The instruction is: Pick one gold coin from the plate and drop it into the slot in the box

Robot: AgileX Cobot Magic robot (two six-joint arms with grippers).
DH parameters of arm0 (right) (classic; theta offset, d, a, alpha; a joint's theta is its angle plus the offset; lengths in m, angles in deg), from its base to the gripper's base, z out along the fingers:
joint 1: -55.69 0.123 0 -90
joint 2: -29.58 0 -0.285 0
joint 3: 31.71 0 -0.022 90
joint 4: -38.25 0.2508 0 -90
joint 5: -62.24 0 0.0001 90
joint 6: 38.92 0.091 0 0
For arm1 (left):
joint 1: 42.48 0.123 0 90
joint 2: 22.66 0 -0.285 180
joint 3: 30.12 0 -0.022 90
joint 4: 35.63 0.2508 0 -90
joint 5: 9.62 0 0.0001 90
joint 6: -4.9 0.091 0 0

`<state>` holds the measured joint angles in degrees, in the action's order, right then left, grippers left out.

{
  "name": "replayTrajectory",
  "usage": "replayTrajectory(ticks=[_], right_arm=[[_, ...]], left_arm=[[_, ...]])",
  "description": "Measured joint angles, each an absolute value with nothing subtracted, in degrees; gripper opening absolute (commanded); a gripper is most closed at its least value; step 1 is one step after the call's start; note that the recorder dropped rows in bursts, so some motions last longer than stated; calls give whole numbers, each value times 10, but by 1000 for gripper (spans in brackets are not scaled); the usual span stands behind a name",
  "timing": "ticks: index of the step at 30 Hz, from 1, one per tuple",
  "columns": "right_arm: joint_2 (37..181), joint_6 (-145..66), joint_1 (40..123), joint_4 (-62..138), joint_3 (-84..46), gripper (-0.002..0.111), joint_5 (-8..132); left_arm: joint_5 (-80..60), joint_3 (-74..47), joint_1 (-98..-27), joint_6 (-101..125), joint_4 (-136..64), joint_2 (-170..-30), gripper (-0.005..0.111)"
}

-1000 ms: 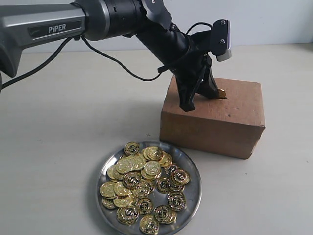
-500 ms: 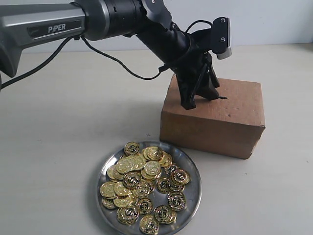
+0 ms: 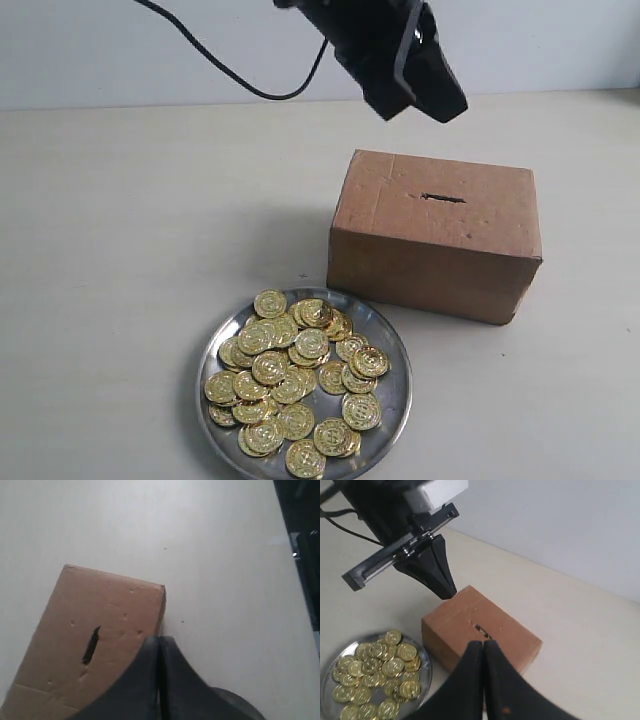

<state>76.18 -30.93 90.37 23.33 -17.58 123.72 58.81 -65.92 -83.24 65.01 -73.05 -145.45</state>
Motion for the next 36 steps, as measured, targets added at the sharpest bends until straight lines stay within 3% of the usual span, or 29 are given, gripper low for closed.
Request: replayTrajectory(ticks=[7, 11, 17, 27, 36], right_arm=[[719, -323, 904, 148, 7, 0, 964], [722, -323, 904, 73, 98, 0, 877], [731, -318, 904, 156, 124, 0, 912], [705, -315, 899, 168, 124, 0, 913], [568, -315, 760, 184, 124, 0, 899]], left_arm=[[596, -597, -835, 570, -714, -1375, 0], [601, -492, -835, 563, -710, -1306, 0], [605, -311, -835, 538, -714, -1164, 0], [605, -281, -835, 529, -686, -1117, 0], [564, -233, -833, 529, -666, -973, 0]])
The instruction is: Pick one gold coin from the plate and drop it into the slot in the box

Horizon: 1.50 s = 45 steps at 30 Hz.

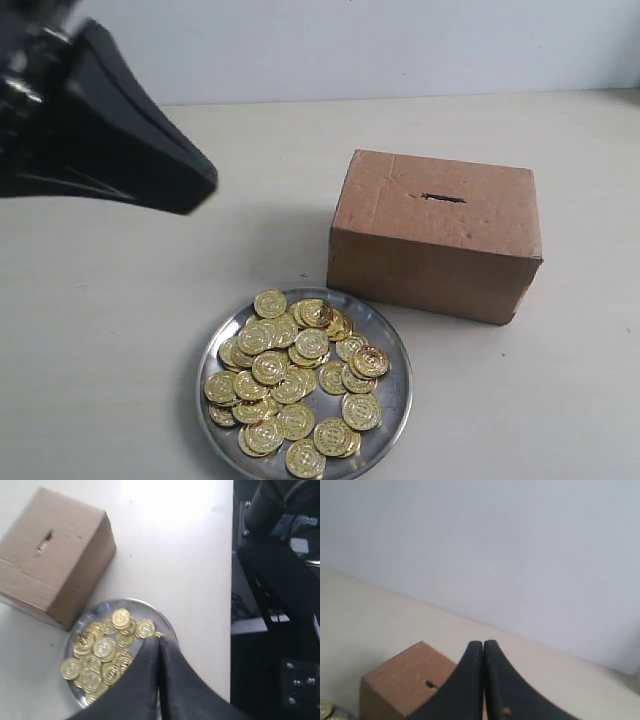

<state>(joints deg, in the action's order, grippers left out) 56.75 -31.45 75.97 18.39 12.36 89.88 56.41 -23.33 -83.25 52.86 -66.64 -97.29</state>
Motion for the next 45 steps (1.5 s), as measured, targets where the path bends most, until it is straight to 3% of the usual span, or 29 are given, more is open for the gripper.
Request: replayTrajectory(ticks=[3, 7, 12, 15, 17, 25, 38, 45], right_arm=[[516, -315, 706, 184, 124, 0, 899], [447, -315, 613, 184, 124, 0, 899], [395, -315, 560, 184, 124, 0, 899], [376, -315, 546, 182, 124, 0, 894], [376, -315, 544, 181, 124, 0, 894], [376, -315, 544, 181, 124, 0, 894], [376, -315, 544, 182, 124, 0, 894], [376, -315, 544, 254, 156, 0, 862]], left_arm=[[553, -224, -809, 529, -669, -893, 0], [547, -224, -706, 529, -671, -749, 0], [547, -224, -536, 529, -670, -608, 0], [547, -225, -399, 529, -670, -520, 0], [547, -225, -359, 529, -670, -484, 0], [548, -220, -364, 529, -672, -369, 0], [568, -218, -362, 529, -671, -329, 0], [495, -97, -300, 529, -695, -303, 0]])
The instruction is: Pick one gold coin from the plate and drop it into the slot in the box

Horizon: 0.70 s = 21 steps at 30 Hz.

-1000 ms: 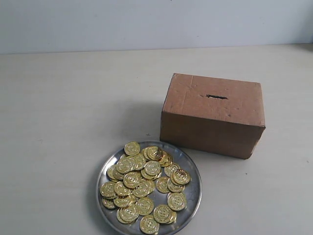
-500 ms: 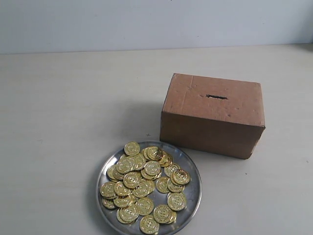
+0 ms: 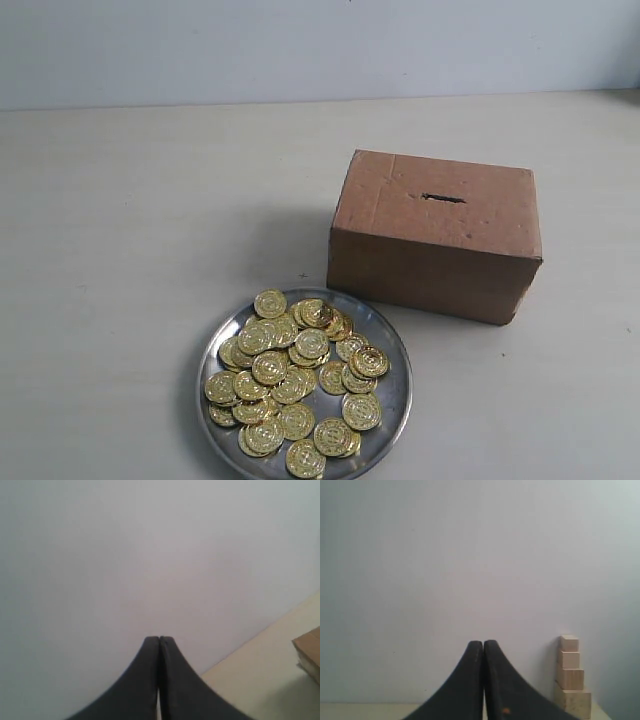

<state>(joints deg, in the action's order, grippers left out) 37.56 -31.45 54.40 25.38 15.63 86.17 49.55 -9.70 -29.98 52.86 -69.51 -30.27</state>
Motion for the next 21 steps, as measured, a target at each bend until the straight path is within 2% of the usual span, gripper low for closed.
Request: replayTrajectory(ticks=[5, 9, 12, 21], right_arm=[[376, -315, 544, 315, 218, 0, 792], [376, -315, 544, 388, 289, 0, 768], [376, -315, 544, 399, 335, 0, 764], [376, -315, 544, 397, 398, 0, 762]], left_arm=[[297, -1, -222, 529, -747, -303, 0], [146, 80, -129, 529, -827, -304, 0], [136, 135, -93, 529, -857, -305, 0], [124, 253, -89, 529, -839, -305, 0]])
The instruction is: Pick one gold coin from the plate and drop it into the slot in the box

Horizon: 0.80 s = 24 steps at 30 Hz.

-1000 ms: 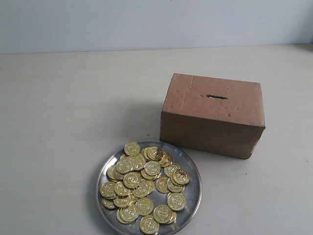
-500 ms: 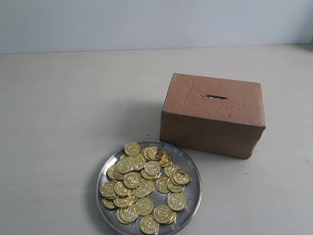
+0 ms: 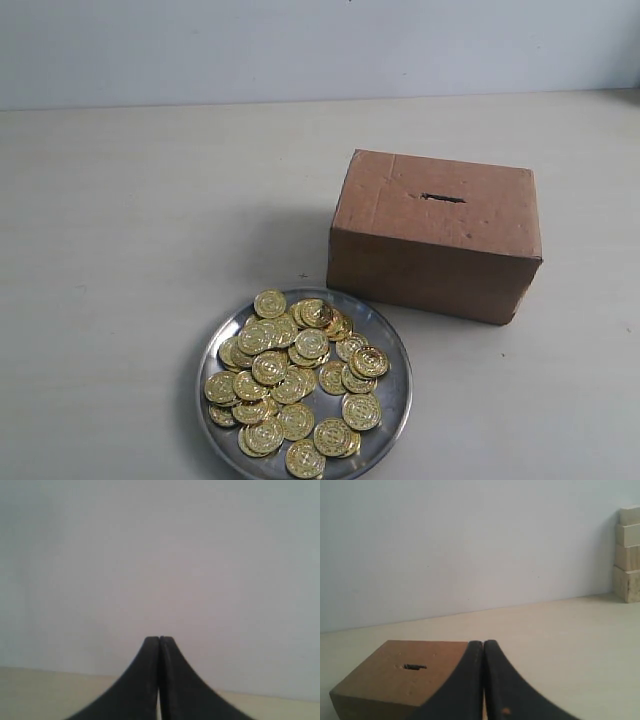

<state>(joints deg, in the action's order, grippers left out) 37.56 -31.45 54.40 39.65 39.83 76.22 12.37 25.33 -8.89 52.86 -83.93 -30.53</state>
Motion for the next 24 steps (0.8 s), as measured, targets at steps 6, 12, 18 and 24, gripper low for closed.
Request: replayTrajectory(ticks=[6, 12, 18, 24], right_arm=[[376, -315, 544, 398, 402, 0, 765], [376, -313, 544, 398, 402, 0, 765], [376, -313, 544, 399, 402, 0, 765], [376, -313, 544, 399, 402, 0, 765]], left_arm=[[76, 323, -89, 529, -799, -306, 0], [65, 348, -99, 529, -788, -306, 0], [-18, 399, -236, 529, -564, -307, 0], [-69, 457, -327, 529, -477, -307, 0]])
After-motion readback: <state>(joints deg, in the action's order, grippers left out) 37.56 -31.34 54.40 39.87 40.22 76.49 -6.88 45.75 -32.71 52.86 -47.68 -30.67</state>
